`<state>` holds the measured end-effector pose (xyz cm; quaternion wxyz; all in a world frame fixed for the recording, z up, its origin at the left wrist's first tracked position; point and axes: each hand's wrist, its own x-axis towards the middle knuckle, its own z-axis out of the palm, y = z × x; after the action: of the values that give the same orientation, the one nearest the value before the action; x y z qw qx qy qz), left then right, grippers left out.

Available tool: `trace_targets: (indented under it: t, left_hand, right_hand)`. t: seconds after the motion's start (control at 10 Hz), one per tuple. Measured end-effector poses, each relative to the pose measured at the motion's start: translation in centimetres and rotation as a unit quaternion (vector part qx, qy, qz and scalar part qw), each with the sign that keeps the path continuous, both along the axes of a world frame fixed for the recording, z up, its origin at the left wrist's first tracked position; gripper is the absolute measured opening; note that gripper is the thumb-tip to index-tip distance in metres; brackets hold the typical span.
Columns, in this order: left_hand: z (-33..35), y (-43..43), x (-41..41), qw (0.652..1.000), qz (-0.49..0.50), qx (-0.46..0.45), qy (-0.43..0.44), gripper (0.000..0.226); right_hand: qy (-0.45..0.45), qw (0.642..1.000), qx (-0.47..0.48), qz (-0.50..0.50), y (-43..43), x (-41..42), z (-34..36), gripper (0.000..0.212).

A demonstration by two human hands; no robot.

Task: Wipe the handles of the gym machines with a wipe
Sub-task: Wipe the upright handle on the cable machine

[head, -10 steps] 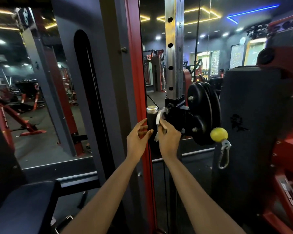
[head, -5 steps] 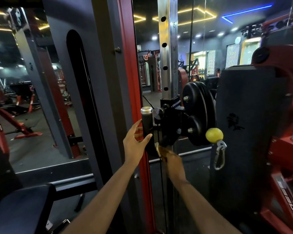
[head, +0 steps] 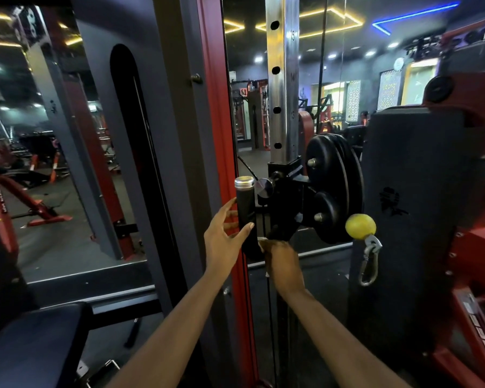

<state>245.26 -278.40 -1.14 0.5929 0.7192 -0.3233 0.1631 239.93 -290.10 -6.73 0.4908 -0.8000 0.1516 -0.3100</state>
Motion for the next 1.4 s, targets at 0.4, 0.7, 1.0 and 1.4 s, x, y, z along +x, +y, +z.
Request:
trace_targets:
  t: [0.4, 0.7, 1.0, 1.4]
  left_hand:
    - [-0.1, 0.0, 0.0, 1.0, -0.007, -0.001, 0.013, 0.063]
    - [-0.3, 0.0, 0.1, 1.0, -0.005, -0.008, -0.003, 0.061]
    - [-0.4, 0.0, 0.0, 1.0, -0.011, -0.021, 0.005, 0.061]
    - [-0.7, -0.1, 0.0, 0.999, -0.019, -0.031, 0.003, 0.063]
  right_hand:
    - [0.078, 0.994, -0.062, -0.037, -2.7, 2.5, 1.3, 0.028]
    - [0.011, 0.994, 0.026, -0.103, -2.4, 1.4, 1.2, 0.025]
    - [-0.015, 0.984, 0.134, -0.12, -0.5, 2.3, -0.3, 0.033]
    - [-0.113, 0.884, 0.364, -0.272, 2.0, 2.3, -2.2, 0.026]
